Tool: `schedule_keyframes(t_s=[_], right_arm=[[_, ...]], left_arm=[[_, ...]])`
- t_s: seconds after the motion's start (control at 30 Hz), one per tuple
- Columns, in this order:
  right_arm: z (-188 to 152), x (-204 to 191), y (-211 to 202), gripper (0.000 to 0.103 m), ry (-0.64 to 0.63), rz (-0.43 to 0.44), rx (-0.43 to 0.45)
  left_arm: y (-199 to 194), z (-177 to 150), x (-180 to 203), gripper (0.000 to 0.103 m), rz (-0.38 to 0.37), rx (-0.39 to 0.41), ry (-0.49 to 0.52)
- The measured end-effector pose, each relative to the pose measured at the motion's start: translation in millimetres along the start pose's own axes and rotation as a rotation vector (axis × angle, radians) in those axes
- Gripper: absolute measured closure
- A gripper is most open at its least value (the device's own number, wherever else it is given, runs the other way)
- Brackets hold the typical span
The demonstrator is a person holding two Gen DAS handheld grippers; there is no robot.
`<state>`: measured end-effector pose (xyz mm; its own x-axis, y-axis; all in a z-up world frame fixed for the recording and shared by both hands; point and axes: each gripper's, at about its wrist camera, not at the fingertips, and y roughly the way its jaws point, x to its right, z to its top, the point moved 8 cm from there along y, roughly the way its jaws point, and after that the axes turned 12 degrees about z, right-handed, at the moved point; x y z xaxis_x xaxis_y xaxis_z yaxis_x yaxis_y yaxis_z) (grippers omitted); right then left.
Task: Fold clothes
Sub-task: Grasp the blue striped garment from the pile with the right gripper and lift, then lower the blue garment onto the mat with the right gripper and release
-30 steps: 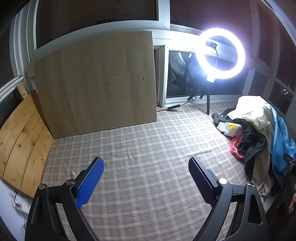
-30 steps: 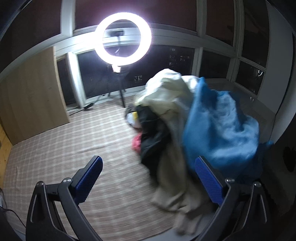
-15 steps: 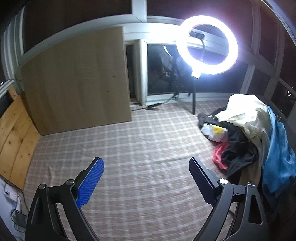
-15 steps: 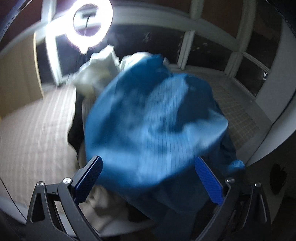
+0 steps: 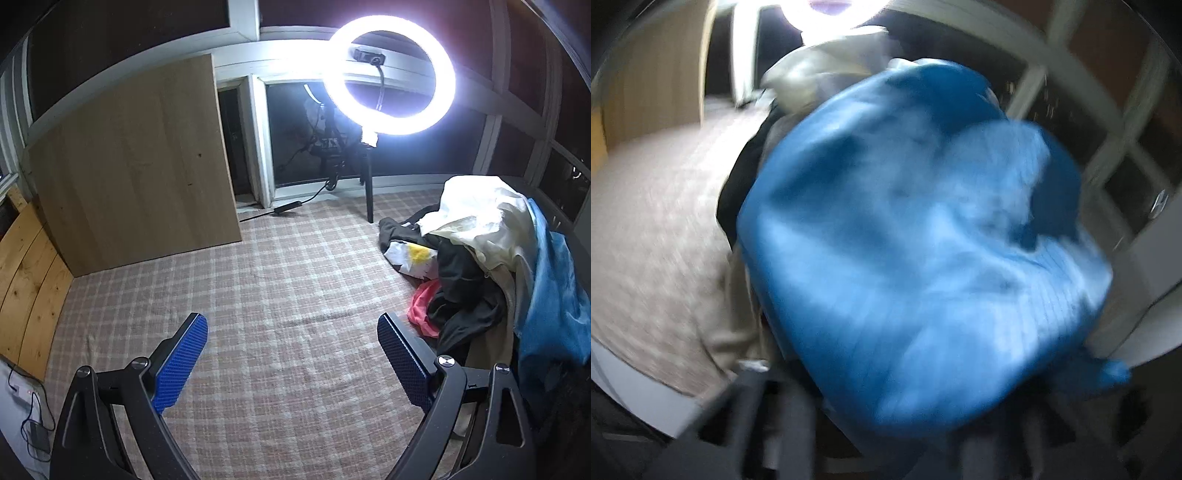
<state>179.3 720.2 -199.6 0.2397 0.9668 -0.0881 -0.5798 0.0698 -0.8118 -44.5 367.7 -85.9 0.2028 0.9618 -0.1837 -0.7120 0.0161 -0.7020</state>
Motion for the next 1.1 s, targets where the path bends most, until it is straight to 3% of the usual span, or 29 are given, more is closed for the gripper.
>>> schedule_keyframes(t_s=[0.07, 0.2, 0.4, 0.57, 0.83, 0.93, 1.1], right_arm=[[17, 20, -14, 0.098, 0.051, 0.011, 0.061], [68, 62, -63, 0.099, 0.080, -0.082, 0.222], [151, 110, -136, 0.100, 0.167, -0.096, 0.443], [212, 113, -206, 0.101, 0.159, -0.086, 0.610], [287, 28, -352, 0.101, 0.033, -0.088, 0.869], [321, -48, -395, 0.101, -0.083, -0.063, 0.912], [356, -191, -396, 0.101, -0.263, 0.073, 0.883]], left_arm=[[2, 0, -3, 0.010, 0.007, -0.003, -0.006], [3, 3, -5, 0.010, 0.010, 0.001, -0.011], [4, 9, -5, 0.010, 0.007, 0.012, -0.011], [3, 17, -17, 0.010, 0.015, 0.024, -0.027], [-13, 33, -56, 0.010, -0.010, 0.097, -0.035], [-24, 37, -86, 0.010, -0.022, 0.128, -0.055], [-42, 31, -149, 0.010, -0.006, 0.173, -0.079]])
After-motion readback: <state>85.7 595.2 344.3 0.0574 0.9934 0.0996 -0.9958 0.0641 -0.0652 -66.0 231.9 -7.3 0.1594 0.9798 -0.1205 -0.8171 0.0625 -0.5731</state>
